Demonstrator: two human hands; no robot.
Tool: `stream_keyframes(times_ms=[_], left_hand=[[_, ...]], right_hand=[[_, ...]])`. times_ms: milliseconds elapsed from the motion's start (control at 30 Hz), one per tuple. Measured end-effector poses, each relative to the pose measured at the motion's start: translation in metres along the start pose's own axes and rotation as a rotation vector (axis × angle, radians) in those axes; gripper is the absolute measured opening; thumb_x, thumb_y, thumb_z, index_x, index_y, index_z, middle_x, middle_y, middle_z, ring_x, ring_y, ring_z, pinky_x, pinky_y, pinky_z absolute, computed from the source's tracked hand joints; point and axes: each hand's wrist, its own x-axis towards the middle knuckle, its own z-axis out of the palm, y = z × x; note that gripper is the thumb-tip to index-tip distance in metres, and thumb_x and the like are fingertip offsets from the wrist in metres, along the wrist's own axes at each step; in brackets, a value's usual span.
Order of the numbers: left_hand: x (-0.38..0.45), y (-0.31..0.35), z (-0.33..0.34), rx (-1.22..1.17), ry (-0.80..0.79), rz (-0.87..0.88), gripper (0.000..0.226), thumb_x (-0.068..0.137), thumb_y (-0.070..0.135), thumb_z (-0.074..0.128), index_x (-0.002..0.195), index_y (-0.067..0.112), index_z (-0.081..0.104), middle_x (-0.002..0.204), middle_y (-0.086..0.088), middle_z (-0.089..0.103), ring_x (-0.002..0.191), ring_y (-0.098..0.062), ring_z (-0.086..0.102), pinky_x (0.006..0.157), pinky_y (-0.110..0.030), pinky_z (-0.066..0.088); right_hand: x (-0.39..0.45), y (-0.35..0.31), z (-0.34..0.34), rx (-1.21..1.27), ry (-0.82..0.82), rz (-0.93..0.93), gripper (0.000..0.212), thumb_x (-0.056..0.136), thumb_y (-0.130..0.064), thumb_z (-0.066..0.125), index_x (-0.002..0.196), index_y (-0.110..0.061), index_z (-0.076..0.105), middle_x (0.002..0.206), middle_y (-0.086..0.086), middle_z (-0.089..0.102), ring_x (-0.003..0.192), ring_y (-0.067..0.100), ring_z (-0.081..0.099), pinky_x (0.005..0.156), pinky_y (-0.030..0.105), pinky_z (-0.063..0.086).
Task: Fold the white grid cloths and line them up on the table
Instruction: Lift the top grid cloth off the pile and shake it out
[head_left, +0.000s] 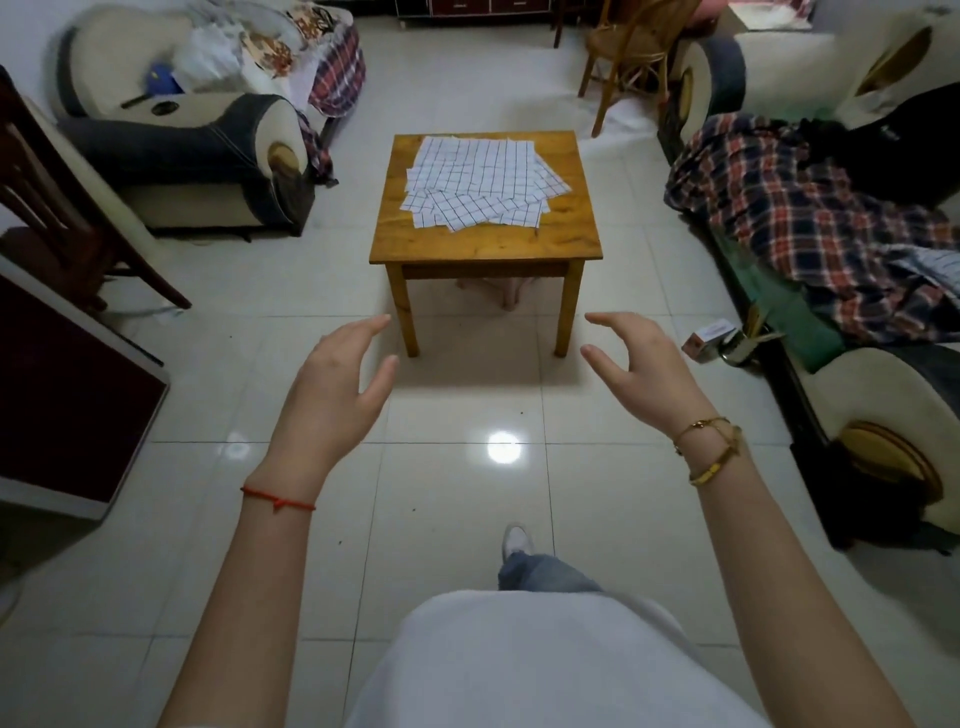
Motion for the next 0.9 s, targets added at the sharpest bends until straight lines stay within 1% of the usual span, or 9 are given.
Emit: stream_keyframes(times_ms=[167,267,533,633,733,900], left_hand=[[0.085,0.004,0.013,-0.007,0.03,-0.032,0.045,0.098,0.028,0.051,0.142,0.02,0.045,0.141,0.002,0.05,0.132,-0.013,0.043,0.107,-0.027,0.033],[0.125,-0.001,0.018,-0.007,0.032,-0.052,0.045,0.098,0.028,0.051,0.142,0.021,0.044,0.141,0.003,0.05,0.13,-0.011,0.043,0.104,-0.022,0.032],[0.227,-0.034,0.036,-0.011,0.033,-0.112,0.045,0.098,0.027,0.051,0.141,0.018,0.047,0.14,-0.001,0.052,0.13,-0.016,0.046,0.104,-0.027,0.035],[0.277,-0.054,0.047,-0.016,0.019,-0.137,0.045,0.098,0.027,0.051,0.142,0.019,0.046,0.141,0.0,0.051,0.13,-0.016,0.045,0.103,-0.026,0.034],[0.332,-0.078,0.058,-0.034,0.021,-0.12,0.044,0.098,0.026,0.052,0.14,0.019,0.047,0.139,0.0,0.052,0.129,-0.015,0.046,0.103,-0.025,0.035],[0.44,-0.12,0.065,-0.03,0.032,-0.073,0.041,0.097,0.023,0.052,0.138,0.018,0.05,0.134,0.0,0.055,0.125,-0.014,0.049,0.102,-0.023,0.036]], right_hand=[[0.099,0.023,-0.004,0.002,-0.011,-0.043,0.043,0.095,-0.032,0.053,0.134,-0.016,0.05,0.132,0.002,0.054,0.126,0.016,0.044,0.1,0.021,0.029],[0.146,0.028,-0.003,0.006,-0.023,-0.058,0.042,0.094,-0.031,0.054,0.133,-0.016,0.05,0.132,0.001,0.054,0.125,0.015,0.044,0.099,0.019,0.028],[0.258,0.044,0.018,0.029,-0.061,-0.051,0.04,0.094,-0.029,0.054,0.132,-0.016,0.051,0.13,0.0,0.055,0.123,0.015,0.046,0.098,0.02,0.03],[0.306,0.05,0.034,0.038,-0.079,-0.033,0.04,0.095,-0.03,0.054,0.132,-0.016,0.051,0.13,0.0,0.055,0.123,0.016,0.046,0.101,0.025,0.034],[0.362,0.053,0.049,0.042,-0.091,-0.028,0.041,0.094,-0.031,0.053,0.132,-0.016,0.051,0.131,0.0,0.055,0.124,0.016,0.046,0.103,0.03,0.037],[0.465,0.049,0.07,0.057,-0.078,0.013,0.042,0.095,-0.031,0.053,0.134,-0.016,0.05,0.134,-0.001,0.053,0.127,0.013,0.043,0.101,0.021,0.029]])
